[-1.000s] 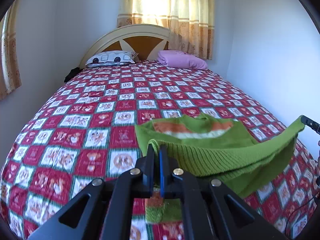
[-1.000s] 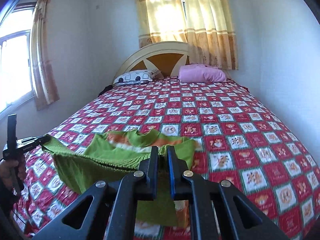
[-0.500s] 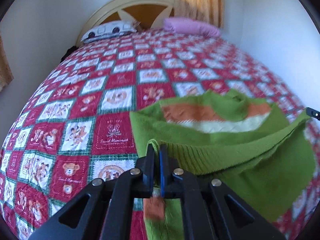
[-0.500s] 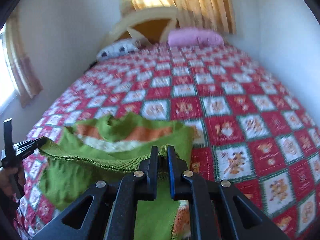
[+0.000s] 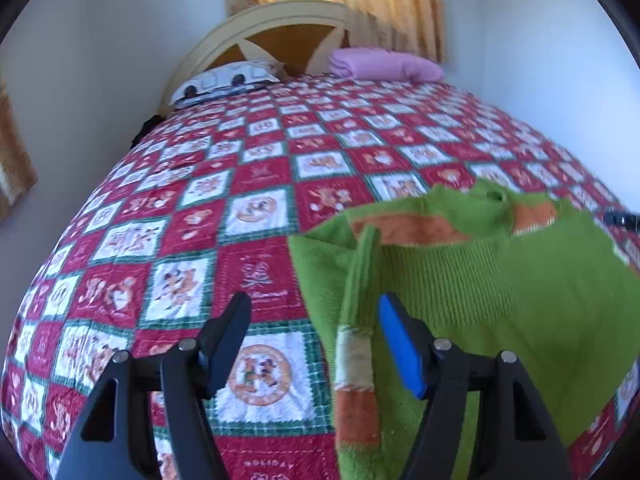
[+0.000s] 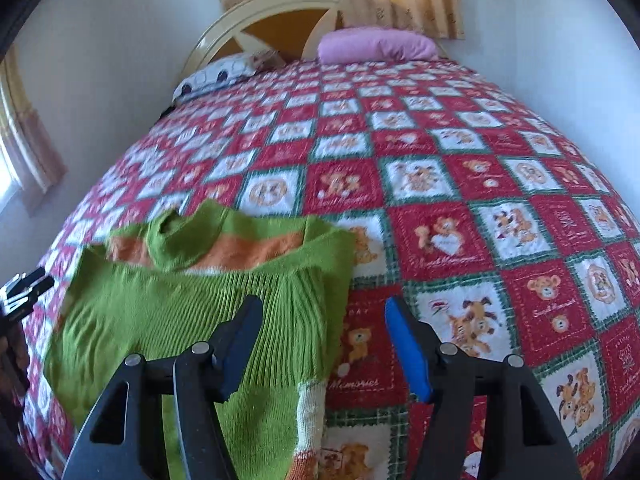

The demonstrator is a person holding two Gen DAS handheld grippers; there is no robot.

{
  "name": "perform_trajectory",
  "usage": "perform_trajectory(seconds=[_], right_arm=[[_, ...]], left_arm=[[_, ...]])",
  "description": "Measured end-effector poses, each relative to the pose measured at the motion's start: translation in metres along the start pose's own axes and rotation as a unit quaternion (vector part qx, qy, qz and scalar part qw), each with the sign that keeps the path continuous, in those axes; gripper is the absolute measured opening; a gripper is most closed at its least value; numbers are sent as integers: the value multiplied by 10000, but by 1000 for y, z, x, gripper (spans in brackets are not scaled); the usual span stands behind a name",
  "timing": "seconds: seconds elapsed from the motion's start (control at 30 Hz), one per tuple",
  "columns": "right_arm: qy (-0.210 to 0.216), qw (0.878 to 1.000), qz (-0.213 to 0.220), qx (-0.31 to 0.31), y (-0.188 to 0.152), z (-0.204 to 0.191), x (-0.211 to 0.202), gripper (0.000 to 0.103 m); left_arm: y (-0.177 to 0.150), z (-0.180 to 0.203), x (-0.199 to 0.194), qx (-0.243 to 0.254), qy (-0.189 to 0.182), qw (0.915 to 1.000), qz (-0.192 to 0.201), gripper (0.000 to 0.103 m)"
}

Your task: Fold small clothes

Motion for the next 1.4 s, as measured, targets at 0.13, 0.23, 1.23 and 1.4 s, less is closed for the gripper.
perform_trajectory(seconds=[0.13, 0.23, 1.23, 1.4], right_arm=[[-73, 9991, -300, -285, -4, -12, 21, 64], [-452, 9949, -548, -718, -12, -17, 36, 42], [-1242, 9894, 115, -740, 35, -15, 40, 64], [-846, 9918, 190, -935, 19, -44, 10, 64]], left_arm=[[0, 23, 20, 222, -227, 9995, -86, 69], [-2, 39, 41, 517, -219, 9980, -300, 41], [16, -16, 43, -563, 193, 9982, 58, 40], [22, 13, 50, 60, 164, 9998, 10, 60]])
Point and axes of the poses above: each gripper's, at about its wrist camera, not at the fingertips, and x roughly the way its jaws point, z to its right, y to its top, the point moved 7 cm from there along x, roughly the way its jaws point, and after that the axes turned 3 degrees about -y, right-handed, at the moved point
